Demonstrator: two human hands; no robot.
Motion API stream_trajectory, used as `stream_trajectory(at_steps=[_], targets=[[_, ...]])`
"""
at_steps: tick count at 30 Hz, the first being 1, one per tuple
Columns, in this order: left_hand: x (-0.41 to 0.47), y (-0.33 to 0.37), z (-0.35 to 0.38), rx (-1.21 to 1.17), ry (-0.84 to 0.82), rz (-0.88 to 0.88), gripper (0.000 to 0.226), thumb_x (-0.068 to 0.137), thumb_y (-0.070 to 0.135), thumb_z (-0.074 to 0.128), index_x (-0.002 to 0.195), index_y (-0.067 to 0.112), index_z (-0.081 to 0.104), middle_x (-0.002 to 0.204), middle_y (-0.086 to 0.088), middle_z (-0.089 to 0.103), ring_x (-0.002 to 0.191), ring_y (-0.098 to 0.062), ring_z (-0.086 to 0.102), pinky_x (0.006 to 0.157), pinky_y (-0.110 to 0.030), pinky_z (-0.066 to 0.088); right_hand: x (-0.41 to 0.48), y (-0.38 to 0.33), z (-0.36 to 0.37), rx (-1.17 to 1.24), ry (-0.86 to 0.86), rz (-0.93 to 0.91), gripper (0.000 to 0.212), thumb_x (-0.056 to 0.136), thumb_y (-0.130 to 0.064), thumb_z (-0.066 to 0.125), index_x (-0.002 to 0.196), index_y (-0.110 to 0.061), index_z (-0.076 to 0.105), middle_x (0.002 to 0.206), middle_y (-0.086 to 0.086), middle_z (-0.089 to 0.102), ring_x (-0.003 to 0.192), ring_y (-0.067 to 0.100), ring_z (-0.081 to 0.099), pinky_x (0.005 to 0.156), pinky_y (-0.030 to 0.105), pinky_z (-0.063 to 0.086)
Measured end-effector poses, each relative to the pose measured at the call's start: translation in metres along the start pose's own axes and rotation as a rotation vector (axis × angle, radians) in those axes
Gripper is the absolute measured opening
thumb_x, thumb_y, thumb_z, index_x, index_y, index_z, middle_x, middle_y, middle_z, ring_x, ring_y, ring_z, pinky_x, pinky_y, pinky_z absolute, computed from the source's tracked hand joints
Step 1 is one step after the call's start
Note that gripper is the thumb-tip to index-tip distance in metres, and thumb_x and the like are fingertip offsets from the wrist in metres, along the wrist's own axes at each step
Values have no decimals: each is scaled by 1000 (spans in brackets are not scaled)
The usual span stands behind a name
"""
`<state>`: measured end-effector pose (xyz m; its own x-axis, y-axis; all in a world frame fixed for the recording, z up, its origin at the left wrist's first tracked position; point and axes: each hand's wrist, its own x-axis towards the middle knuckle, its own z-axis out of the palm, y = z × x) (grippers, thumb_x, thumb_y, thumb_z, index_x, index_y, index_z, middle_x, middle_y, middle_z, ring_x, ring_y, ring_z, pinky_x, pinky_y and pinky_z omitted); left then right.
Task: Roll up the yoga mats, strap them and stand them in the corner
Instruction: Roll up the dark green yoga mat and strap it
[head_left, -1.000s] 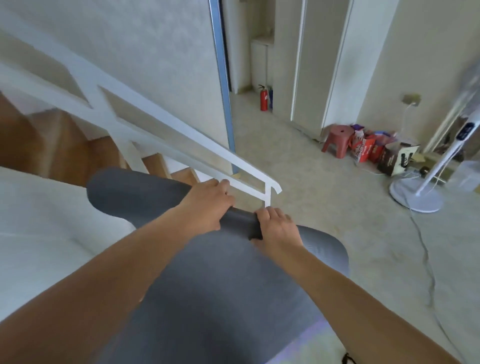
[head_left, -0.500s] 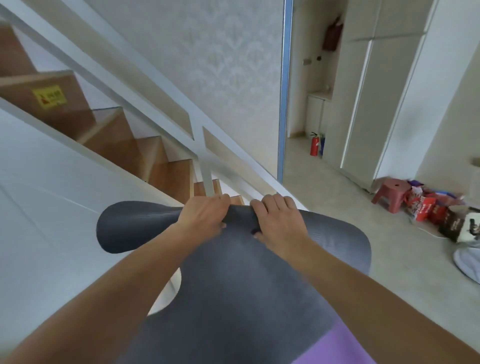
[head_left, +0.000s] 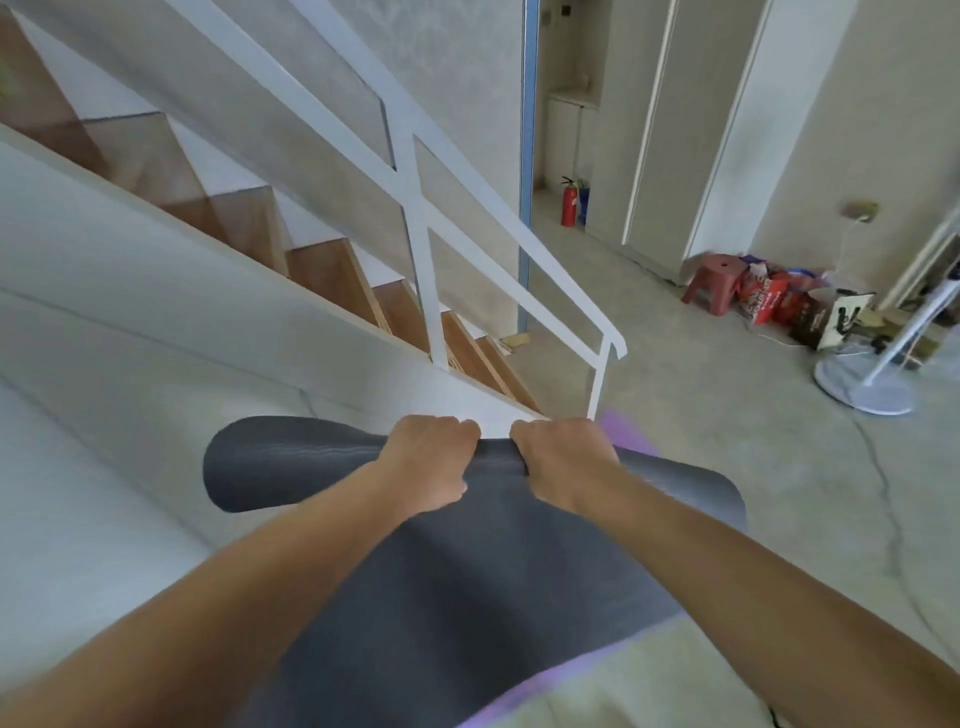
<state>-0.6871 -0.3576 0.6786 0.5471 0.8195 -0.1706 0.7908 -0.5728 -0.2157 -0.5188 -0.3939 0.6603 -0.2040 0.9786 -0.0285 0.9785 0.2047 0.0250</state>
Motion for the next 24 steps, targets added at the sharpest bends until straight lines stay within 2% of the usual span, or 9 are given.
stream_trajectory(at_steps=[3,6,8,10,14,16,18,22,24], targets=[[-15,0,27,-67,-3,-57,18,91,24,62,104,15,52,90,2,63,83,-23,63,65,-31,40,-10,-32,20,-2,-21,81,31,86,-6,58,112,-18,47,106,1,56,97,22,53,63,32,33],[-23,-2,46,-172,-76,-22,24,85,28,65,99,16,50,78,6,51,75,-22,54,63,-30,37,-23,-49,44,-7,-19,136,39,84,-7,61,120,-16,48,114,1,55,107,22,51,69,29,31],[-26,-4,55,-278,-182,31,32,80,38,70,93,19,48,78,7,51,74,-19,52,60,-30,34,-28,-52,52,8,-53,125,37,85,-8,60,119,-18,48,112,0,56,104,21,52,68,30,32],[-27,-5,60,-365,-271,62,36,77,44,73,91,21,50,81,7,54,75,-16,53,58,-28,34,-29,-53,56,24,-93,112,33,86,-10,58,116,-19,48,106,-1,57,92,20,51,66,31,35],[-23,0,66,-417,-392,49,35,75,44,76,86,20,54,82,5,60,74,-17,58,58,-28,39,-27,-52,63,-30,-189,90,19,89,-15,54,105,-19,45,86,-2,54,72,21,51,59,32,37],[-18,4,67,-405,-422,41,37,74,43,77,91,17,58,85,2,63,73,-18,59,58,-28,41,-25,-48,66,-55,-252,72,13,89,-18,52,101,-19,47,77,-3,55,66,21,54,54,30,37],[-15,11,68,-304,-359,56,39,75,39,76,99,17,56,87,3,61,77,-19,59,61,-29,40,-23,-40,67,-21,-310,54,9,87,-17,51,96,-21,51,73,-3,54,67,22,55,55,30,38],[-12,35,83,17,-53,96,42,82,18,70,118,16,48,105,-1,60,94,-26,61,69,-32,32,-16,-21,76,212,-431,88,15,80,-12,54,72,-23,48,73,-1,58,66,20,54,55,30,39],[-7,37,84,-7,-113,78,32,87,10,61,117,15,52,101,-3,65,91,-27,64,67,-30,33,-14,-17,79,274,-486,66,18,80,-14,56,70,-25,46,73,-2,59,67,20,56,59,31,42]])
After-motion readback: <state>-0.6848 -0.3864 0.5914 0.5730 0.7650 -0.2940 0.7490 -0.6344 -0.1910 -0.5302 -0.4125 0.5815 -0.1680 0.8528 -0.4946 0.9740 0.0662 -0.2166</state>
